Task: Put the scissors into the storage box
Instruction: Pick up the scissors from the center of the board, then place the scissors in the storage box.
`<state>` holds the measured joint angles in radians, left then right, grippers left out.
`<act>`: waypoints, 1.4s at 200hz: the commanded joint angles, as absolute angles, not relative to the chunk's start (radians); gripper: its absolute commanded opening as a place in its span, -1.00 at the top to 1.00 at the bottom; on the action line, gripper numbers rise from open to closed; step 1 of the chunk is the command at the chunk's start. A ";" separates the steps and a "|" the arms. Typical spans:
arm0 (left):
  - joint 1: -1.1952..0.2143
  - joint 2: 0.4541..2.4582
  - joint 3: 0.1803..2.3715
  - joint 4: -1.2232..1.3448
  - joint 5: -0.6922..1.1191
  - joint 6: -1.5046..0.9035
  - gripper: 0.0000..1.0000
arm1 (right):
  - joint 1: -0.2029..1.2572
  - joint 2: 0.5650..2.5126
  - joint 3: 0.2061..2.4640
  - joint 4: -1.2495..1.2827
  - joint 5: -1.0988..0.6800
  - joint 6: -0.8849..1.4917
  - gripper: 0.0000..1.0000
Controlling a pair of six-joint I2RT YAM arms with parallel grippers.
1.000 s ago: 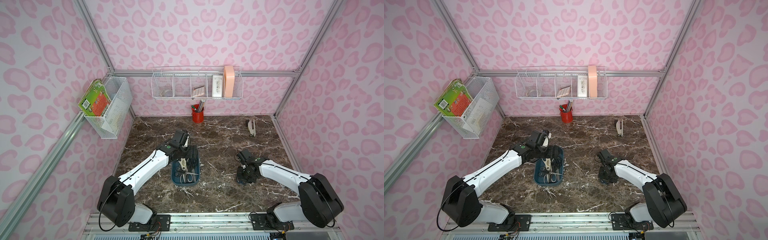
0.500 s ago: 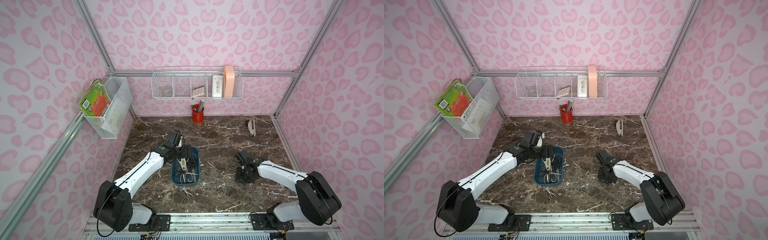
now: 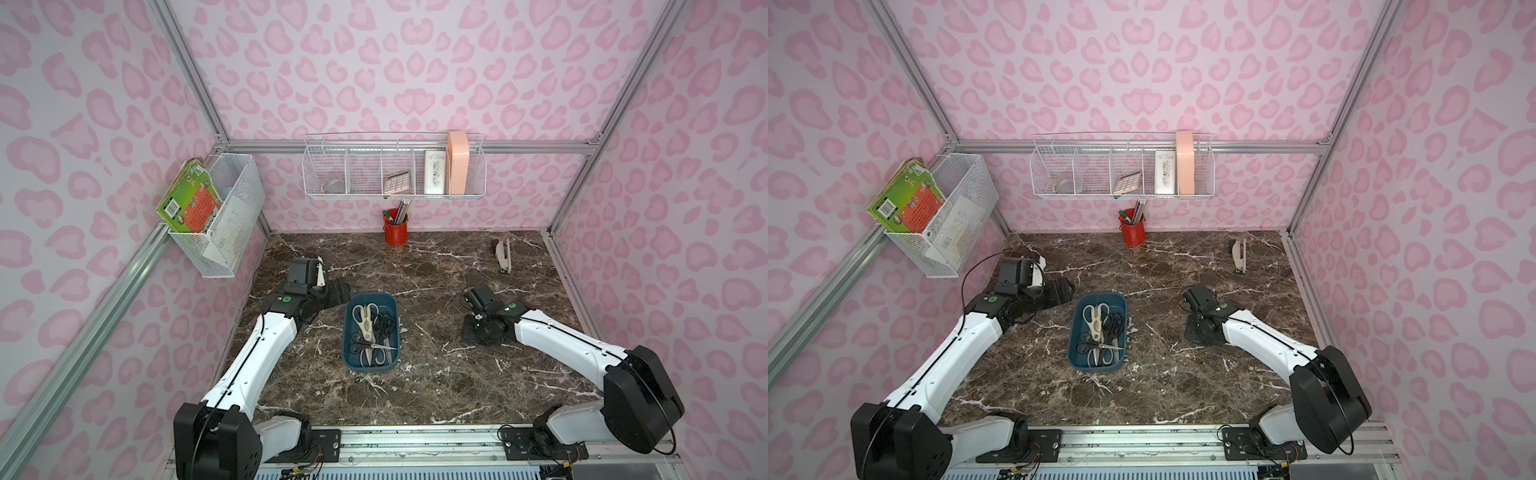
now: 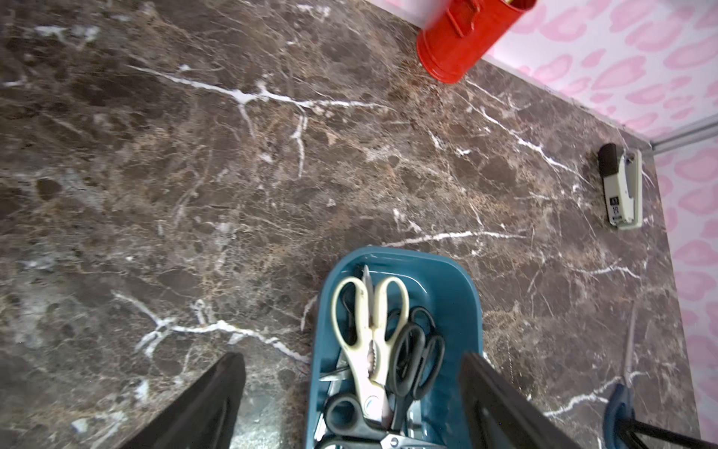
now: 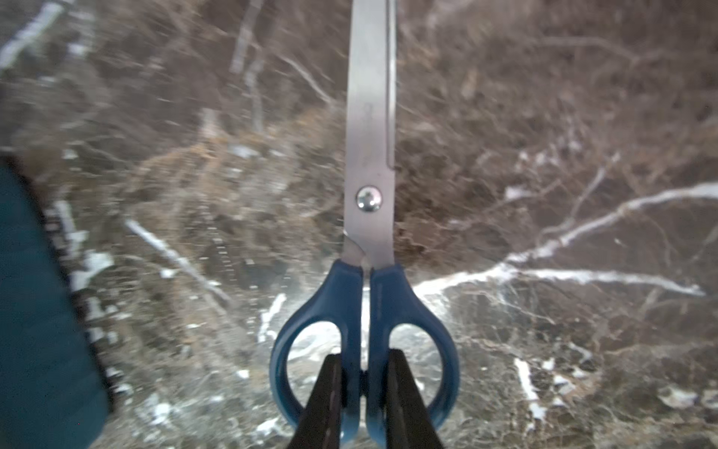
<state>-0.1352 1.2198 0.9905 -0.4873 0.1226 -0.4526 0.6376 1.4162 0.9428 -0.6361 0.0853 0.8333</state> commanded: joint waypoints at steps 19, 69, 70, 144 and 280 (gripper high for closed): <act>-0.089 1.215 0.973 -0.481 0.166 -0.445 -0.82 | 0.782 1.524 1.152 -0.655 0.112 0.785 0.86; -0.007 1.210 0.973 -0.473 0.191 -0.459 -0.82 | 1.012 1.846 1.504 -0.661 0.083 0.684 0.86; -0.005 1.209 0.973 -0.473 0.192 -0.460 -0.83 | 1.015 1.852 1.508 -0.660 0.081 0.682 0.86; 0.080 1.209 0.974 -0.464 0.173 -0.464 -0.82 | 1.115 2.057 1.664 -0.688 -0.024 0.632 0.82; 0.135 1.229 0.925 -0.388 0.161 -0.485 -0.82 | 1.062 1.984 1.605 -0.612 0.034 0.615 0.28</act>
<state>0.1337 1.2217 0.9310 -0.4152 0.1818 -0.4911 1.0859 2.0483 1.6337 -0.6785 -0.0036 0.6239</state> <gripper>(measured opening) 0.909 0.360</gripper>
